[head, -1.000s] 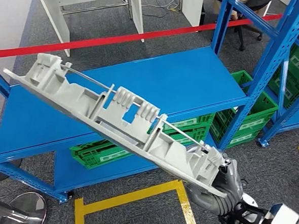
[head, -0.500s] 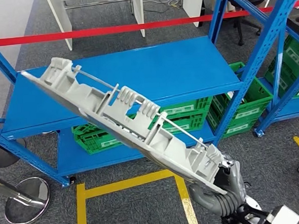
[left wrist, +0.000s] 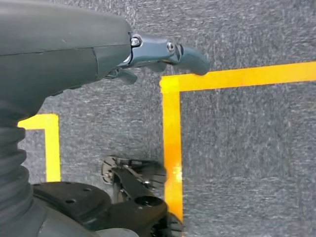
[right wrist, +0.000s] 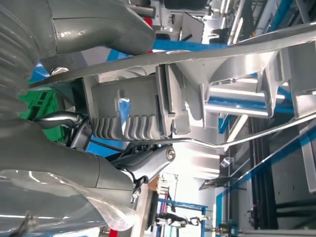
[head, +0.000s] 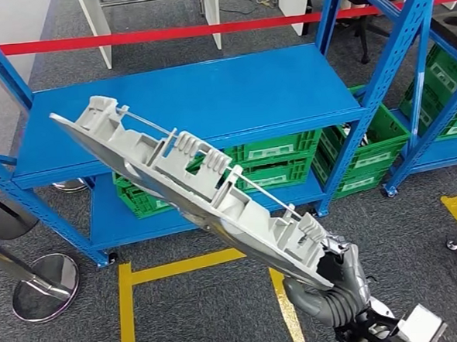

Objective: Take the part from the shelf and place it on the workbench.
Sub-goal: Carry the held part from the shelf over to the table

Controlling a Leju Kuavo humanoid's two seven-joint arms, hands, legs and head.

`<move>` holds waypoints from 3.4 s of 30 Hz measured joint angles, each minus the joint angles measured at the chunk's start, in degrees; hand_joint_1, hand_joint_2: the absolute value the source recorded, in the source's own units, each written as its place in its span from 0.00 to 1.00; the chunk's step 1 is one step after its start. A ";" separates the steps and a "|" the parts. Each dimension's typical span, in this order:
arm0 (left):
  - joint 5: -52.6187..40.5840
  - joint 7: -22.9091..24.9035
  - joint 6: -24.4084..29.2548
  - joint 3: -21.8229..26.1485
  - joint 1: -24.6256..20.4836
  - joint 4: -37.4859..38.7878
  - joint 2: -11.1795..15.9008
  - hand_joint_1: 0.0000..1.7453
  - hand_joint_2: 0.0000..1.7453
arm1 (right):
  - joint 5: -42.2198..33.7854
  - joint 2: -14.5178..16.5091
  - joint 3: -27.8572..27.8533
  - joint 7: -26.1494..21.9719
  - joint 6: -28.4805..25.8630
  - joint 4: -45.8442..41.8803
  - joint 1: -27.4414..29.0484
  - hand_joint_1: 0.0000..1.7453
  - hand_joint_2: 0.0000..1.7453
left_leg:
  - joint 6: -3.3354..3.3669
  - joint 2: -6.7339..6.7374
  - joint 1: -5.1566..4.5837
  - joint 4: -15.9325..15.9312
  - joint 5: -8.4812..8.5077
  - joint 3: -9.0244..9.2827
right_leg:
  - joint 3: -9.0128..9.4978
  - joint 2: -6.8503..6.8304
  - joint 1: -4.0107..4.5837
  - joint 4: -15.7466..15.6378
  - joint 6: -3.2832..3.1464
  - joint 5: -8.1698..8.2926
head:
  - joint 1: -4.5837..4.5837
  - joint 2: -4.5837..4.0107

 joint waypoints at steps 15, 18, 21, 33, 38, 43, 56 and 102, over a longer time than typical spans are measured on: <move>-0.52 -0.50 0.13 -1.86 -0.28 0.84 -1.33 0.00 1.00 | 1.73 0.01 0.01 1.47 -1.45 -0.18 0.48 1.00 1.00 | 0.93 0.96 -0.73 1.26 7.72 -9.05 | 9.60 0.28 0.63 -2.33 -0.56 -7.75 | 1.32 0.00; -0.38 -0.52 0.12 -2.02 -0.20 1.09 -1.19 0.00 1.00 | 1.90 0.01 -0.03 1.80 -1.80 -0.19 0.53 1.00 1.00 | -0.14 0.64 -0.60 2.94 5.40 -10.11 | 8.29 -0.06 0.26 -2.68 -1.69 -6.08 | 1.39 0.00; -0.45 -0.62 0.12 -2.55 -0.21 1.20 -1.06 0.00 1.00 | 1.86 0.01 -0.12 1.84 -1.83 -0.20 0.47 1.00 1.00 | -1.28 0.46 -0.02 12.92 -2.50 -12.26 | 6.20 -0.26 0.14 -2.15 -2.31 -4.42 | 1.24 0.00; -0.78 -0.06 0.33 -3.95 -0.62 1.22 -0.64 0.00 1.00 | 1.86 0.01 -0.14 1.88 -1.83 -0.20 0.33 1.00 1.00 | 1.13 0.28 0.39 1.06 1.46 -2.55 | -1.07 -0.03 -0.15 2.31 0.51 -3.18 | 1.48 0.00; -1.04 0.07 0.52 -4.41 -0.67 1.22 -0.54 0.00 1.00 | 1.90 0.01 -0.10 1.90 -1.87 -0.20 0.33 1.00 1.00 | 1.98 0.58 0.05 1.08 4.95 -6.90 | -3.09 0.20 -0.19 16.13 0.88 -12.40 | 2.18 0.00; -1.05 0.25 0.80 -4.92 -0.71 1.22 -0.44 0.00 1.00 | 1.90 0.01 -0.10 2.01 -2.36 -0.26 0.14 1.00 1.00 | 1.05 0.56 -0.21 1.93 8.21 -10.68 | 9.34 0.21 -0.04 2.35 0.23 -8.09 | 2.24 0.00; -0.84 0.34 1.48 -6.11 -0.58 1.20 -0.09 0.00 1.00 | 1.97 0.01 -0.17 2.24 -2.85 -0.36 0.22 1.00 1.00 | -1.43 0.32 0.28 14.69 0.84 -7.41 | 2.86 -0.39 0.23 -0.28 -2.18 -2.73 | 2.36 0.02; -1.71 -0.82 -0.60 -8.77 -0.53 0.51 0.37 0.00 1.00 | 2.50 -0.11 -0.14 2.56 -4.11 -1.19 1.33 1.00 1.00 | 1.92 -3.10 -0.48 0.29 4.76 -4.57 | 2.47 1.66 0.20 7.73 -0.25 -7.60 | 3.13 0.02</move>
